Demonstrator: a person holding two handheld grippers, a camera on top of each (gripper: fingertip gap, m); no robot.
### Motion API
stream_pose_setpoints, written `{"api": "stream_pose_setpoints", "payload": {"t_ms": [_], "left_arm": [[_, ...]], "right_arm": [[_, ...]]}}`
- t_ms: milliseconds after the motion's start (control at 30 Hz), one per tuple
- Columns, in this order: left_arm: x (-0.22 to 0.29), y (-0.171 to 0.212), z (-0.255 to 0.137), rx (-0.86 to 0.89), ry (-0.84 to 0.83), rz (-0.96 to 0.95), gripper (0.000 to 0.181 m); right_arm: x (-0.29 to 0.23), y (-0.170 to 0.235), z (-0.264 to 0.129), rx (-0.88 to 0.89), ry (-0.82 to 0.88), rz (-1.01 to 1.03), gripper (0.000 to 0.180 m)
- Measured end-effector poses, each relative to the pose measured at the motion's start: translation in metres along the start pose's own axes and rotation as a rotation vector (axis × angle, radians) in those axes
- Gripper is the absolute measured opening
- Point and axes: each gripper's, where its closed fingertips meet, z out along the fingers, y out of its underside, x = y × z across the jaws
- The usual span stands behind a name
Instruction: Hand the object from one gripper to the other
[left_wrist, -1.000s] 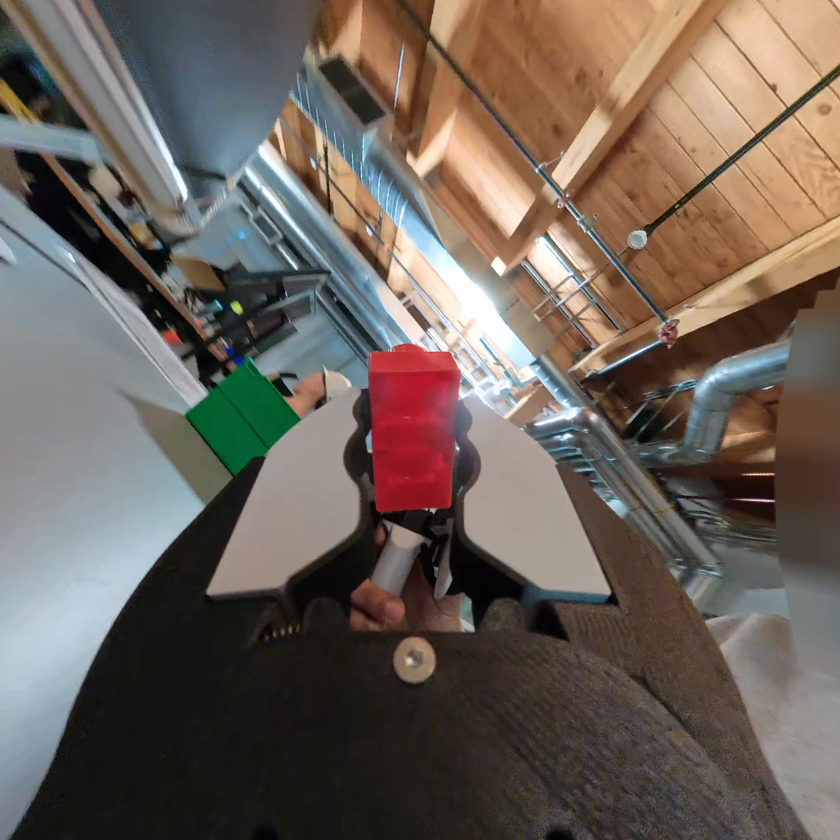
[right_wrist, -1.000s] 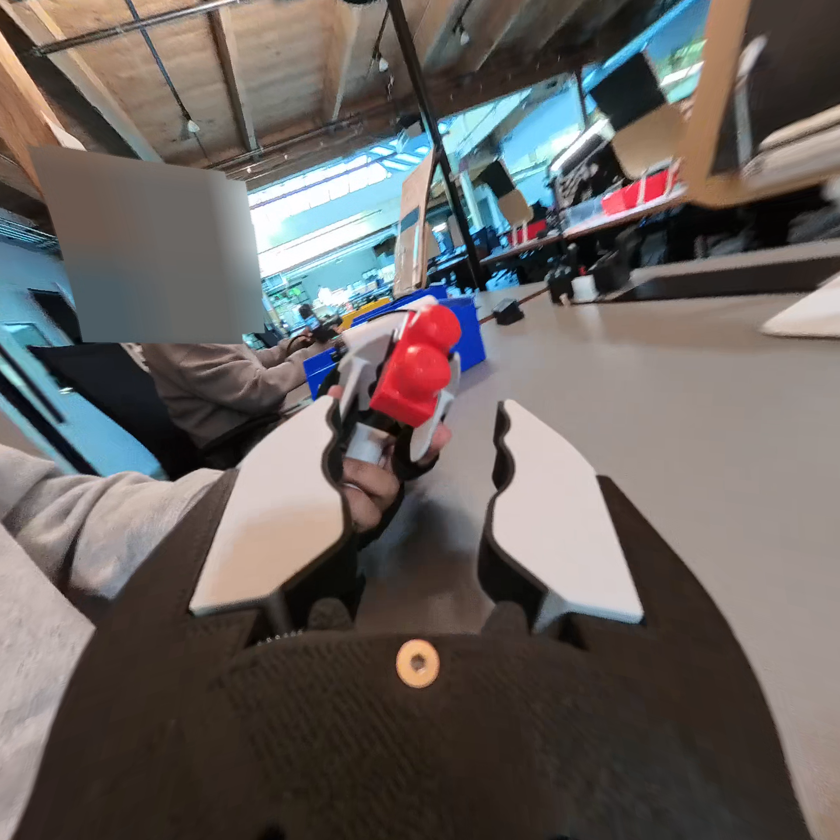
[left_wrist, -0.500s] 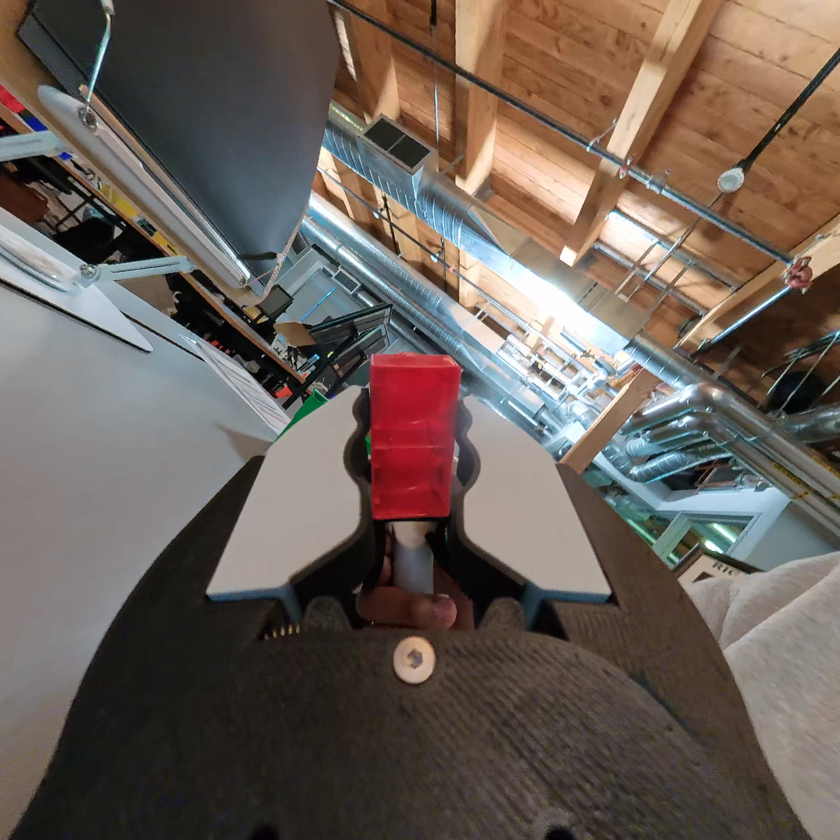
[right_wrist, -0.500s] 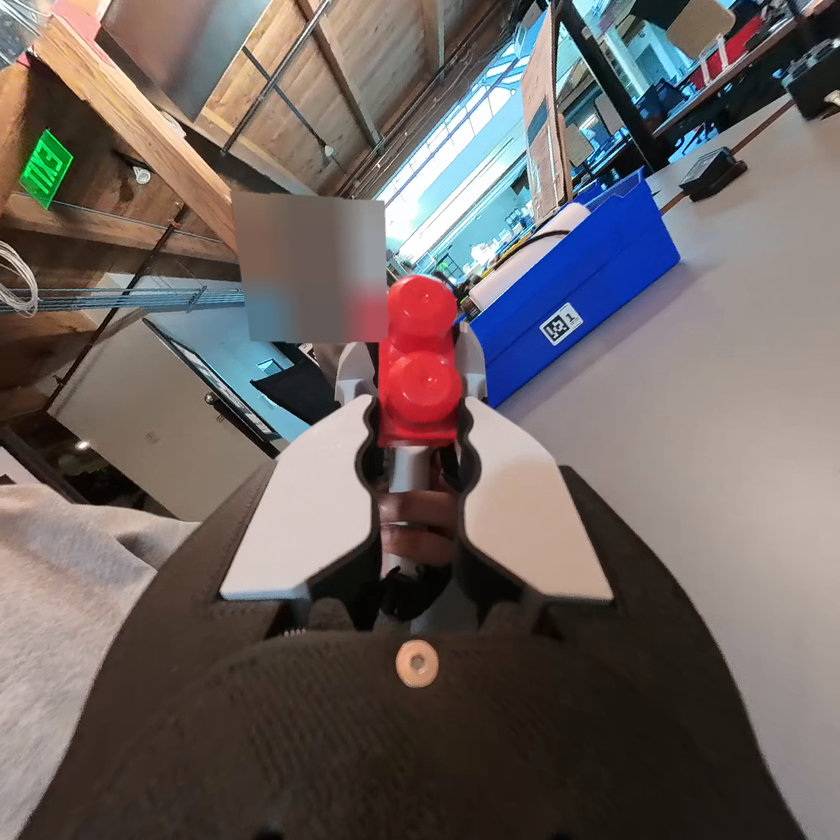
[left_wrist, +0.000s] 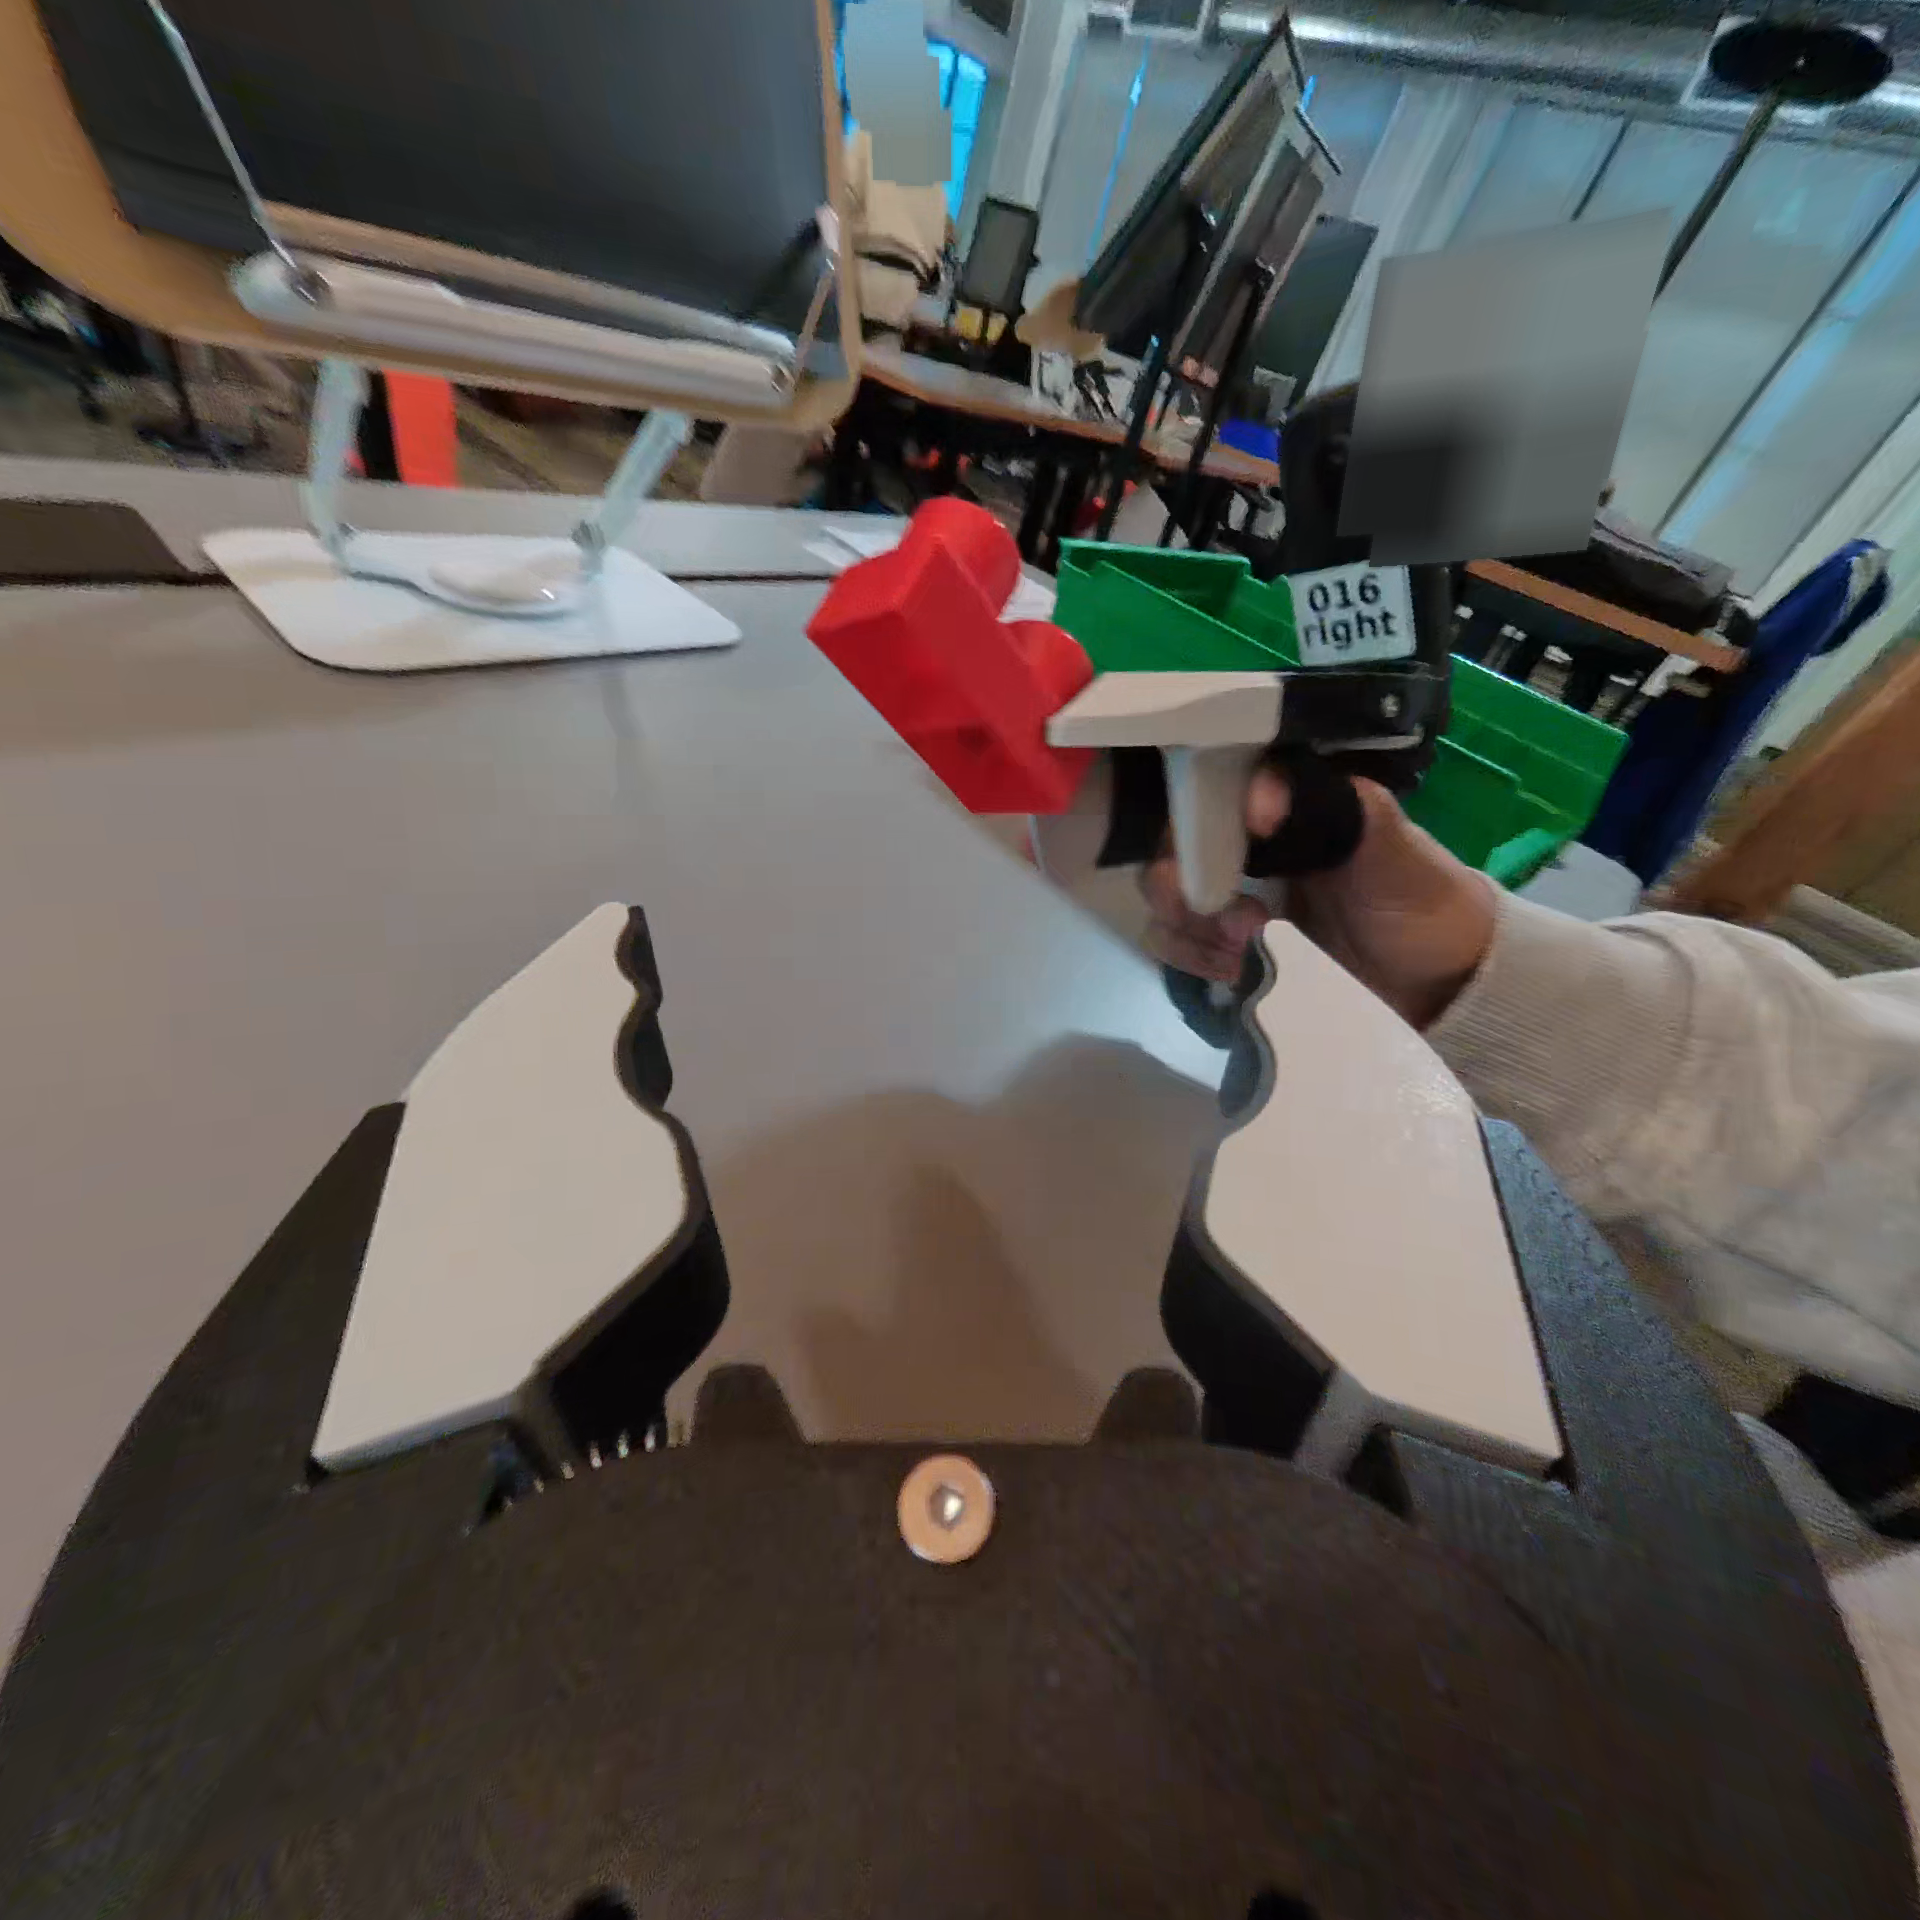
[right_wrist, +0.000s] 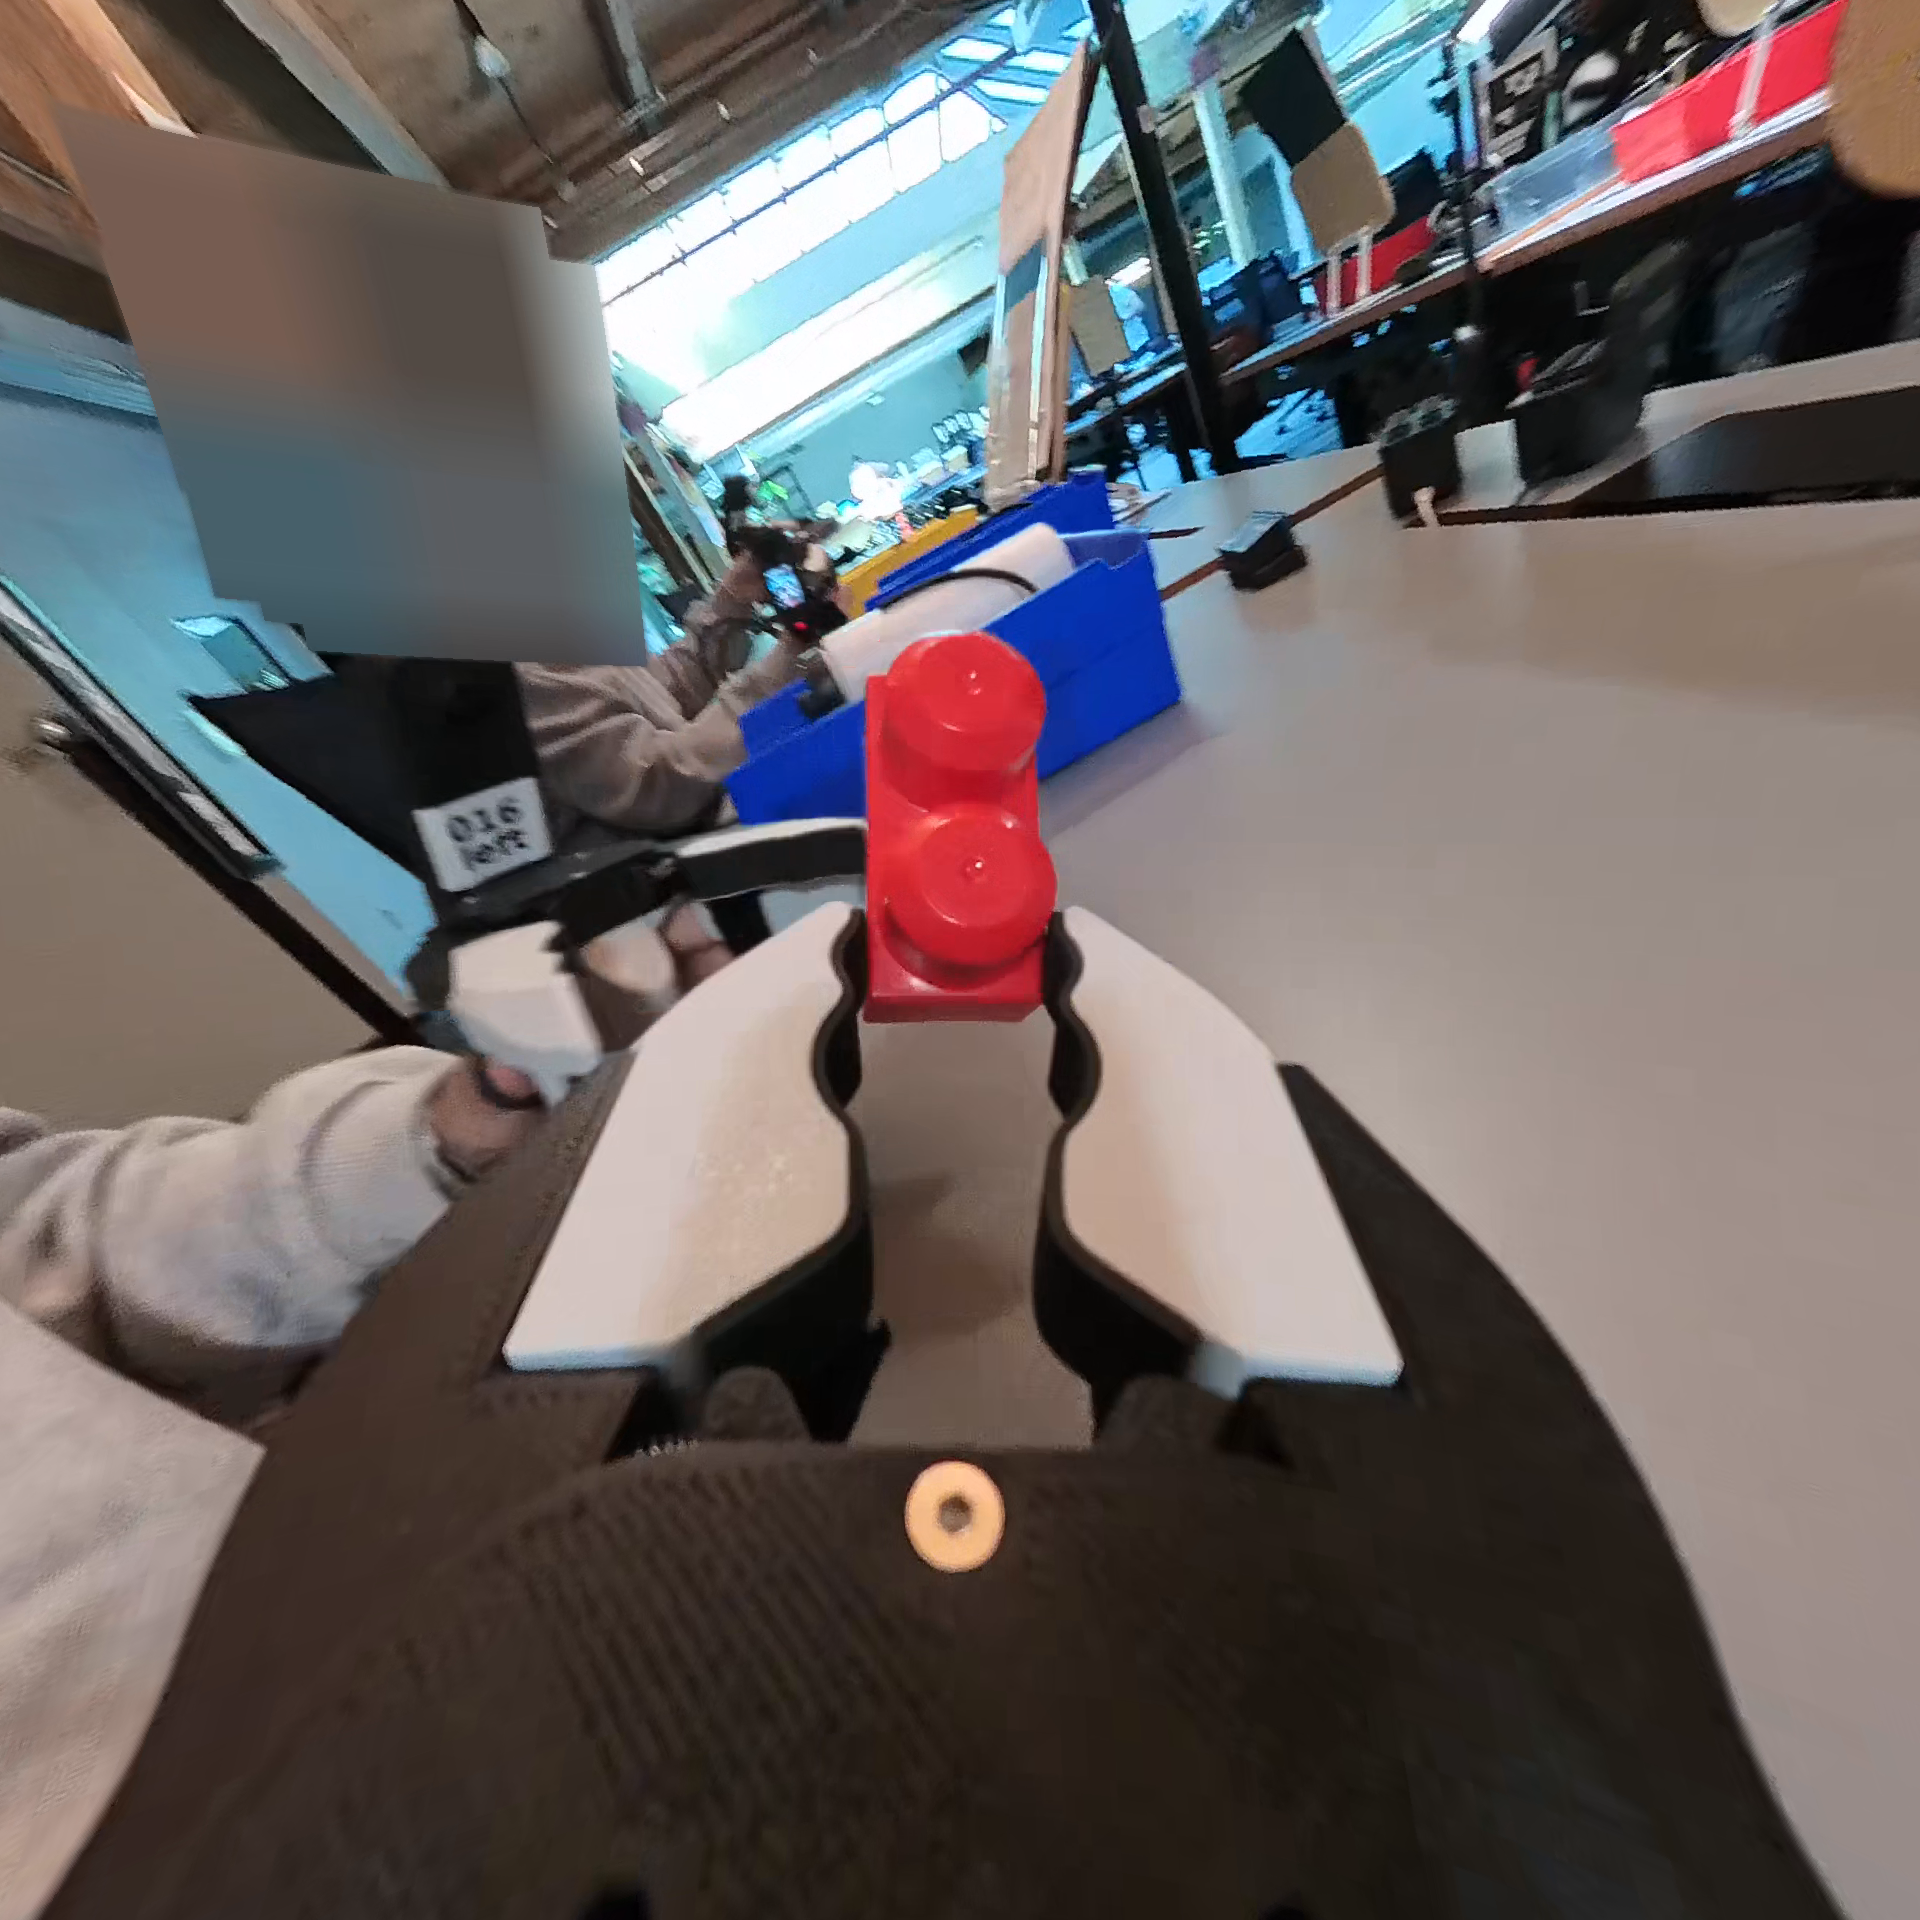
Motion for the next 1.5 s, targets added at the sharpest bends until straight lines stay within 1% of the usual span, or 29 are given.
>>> {"api": "stream_pose_setpoints", "payload": {"t_ms": [33,133,200,267,333,400,467,567,633,767,867,967,1133,1233,1367,1433,1467,1500], "left_arm": [[0.007,0.001,-0.001,-0.008,0.02,-0.026,0.108],[0.022,-0.005,-0.005,0.044,0.07,-0.149,0.11],[0.031,-0.007,-0.008,0.067,0.116,-0.252,0.113],[0.037,-0.004,-0.01,0.081,0.178,-0.338,0.112],[0.043,0.008,-0.008,0.038,0.263,-0.456,0.113],[0.046,0.015,-0.004,0.01,0.316,-0.522,0.113],[0.044,0.014,0.001,0.009,0.335,-0.52,0.111],[0.043,0.01,0.01,0.001,0.37,-0.5,0.108],[0.042,0.008,0.016,-0.002,0.403,-0.507,0.107],[0.039,0.007,0.028,-0.022,0.445,-0.501,0.105],[0.037,0.007,0.029,-0.026,0.445,-0.456,0.102],[0.041,0.004,0.028,-0.013,0.448,-0.4,0.101],[0.044,0.007,0.033,-0.026,0.433,-0.217,0.101],[0.033,0.0,0.041,0.011,0.414,-0.159,0.102],[-0.004,-0.019,0.066,0.087,0.369,-0.207,0.102],[-0.019,-0.027,0.078,0.11,0.389,-0.278,0.101],[-0.022,-0.03,0.079,0.113,0.398,-0.298,0.095],[-0.023,-0.033,0.076,0.121,0.395,-0.27,0.079]], "right_arm": [[0.004,0.001,-0.003,-0.013,0.028,-0.038,0.033],[0.013,0.011,-0.013,-0.076,0.116,-0.158,0.034],[0.013,0.016,-0.02,-0.092,0.143,-0.181,0.033],[0.002,0.01,-0.028,-0.006,0.095,-0.076,0.033],[-0.011,-0.005,-0.042,0.132,0.035,0.068,0.033],[-0.014,-0.011,-0.056,0.193,0.051,0.093,0.033],[-0.012,-0.008,-0.065,0.162,0.107,0.02,0.033],[0.0,0.005,-0.072,0.064,0.208,-0.11,0.034],[0.004,0.013,-0.074,0.029,0.24,-0.143,0.033],[-0.003,0.022,-0.073,-0.015,0.247,-0.189,0.033],[-0.011,0.025,-0.075,-0.022,0.271,-0.243,0.033],[-0.015,0.032,-0.072,-0.071,0.283,-0.291,0.033],[-0.011,0.042,-0.063,-0.165,0.257,-0.32,0.033],[0.004,0.028,-0.063,-0.14,0.272,-0.354,0.033],[0.031,-0.015,-0.059,0.002,0.271,-0.287,0.033],[0.044,-0.023,-0.055,0.012,0.264,-0.267,0.033],[0.049,-0.022,-0.053,0.002,0.257,-0.257,0.033],[0.053,-0.019,-0.052,-0.013,0.243,-0.246,0.033]]}}
